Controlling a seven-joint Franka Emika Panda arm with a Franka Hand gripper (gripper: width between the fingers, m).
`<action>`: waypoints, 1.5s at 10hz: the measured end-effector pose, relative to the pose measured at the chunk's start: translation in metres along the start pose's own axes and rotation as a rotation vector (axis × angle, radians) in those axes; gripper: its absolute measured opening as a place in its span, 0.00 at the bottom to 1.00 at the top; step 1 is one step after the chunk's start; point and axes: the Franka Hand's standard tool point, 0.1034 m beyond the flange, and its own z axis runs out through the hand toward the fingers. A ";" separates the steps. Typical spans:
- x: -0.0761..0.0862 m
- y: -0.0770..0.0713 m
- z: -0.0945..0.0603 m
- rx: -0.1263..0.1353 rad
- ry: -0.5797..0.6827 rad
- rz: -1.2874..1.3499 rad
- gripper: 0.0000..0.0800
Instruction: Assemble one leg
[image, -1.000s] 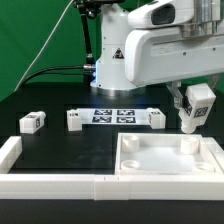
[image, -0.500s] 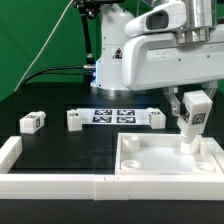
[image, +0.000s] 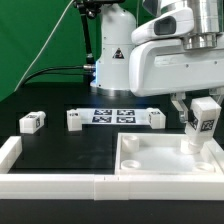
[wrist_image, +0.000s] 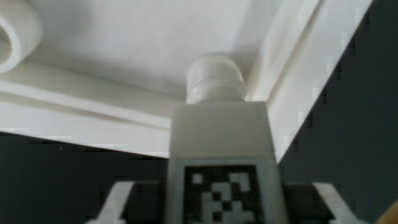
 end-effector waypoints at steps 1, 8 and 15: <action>0.003 0.003 0.002 -0.014 0.050 0.001 0.36; 0.009 0.004 0.007 -0.047 0.172 -0.004 0.36; 0.006 0.000 0.017 -0.056 0.211 -0.013 0.36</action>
Offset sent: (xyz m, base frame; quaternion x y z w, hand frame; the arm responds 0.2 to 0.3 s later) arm 0.0061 0.0006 -0.0025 -0.0036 0.0959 0.0072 0.9954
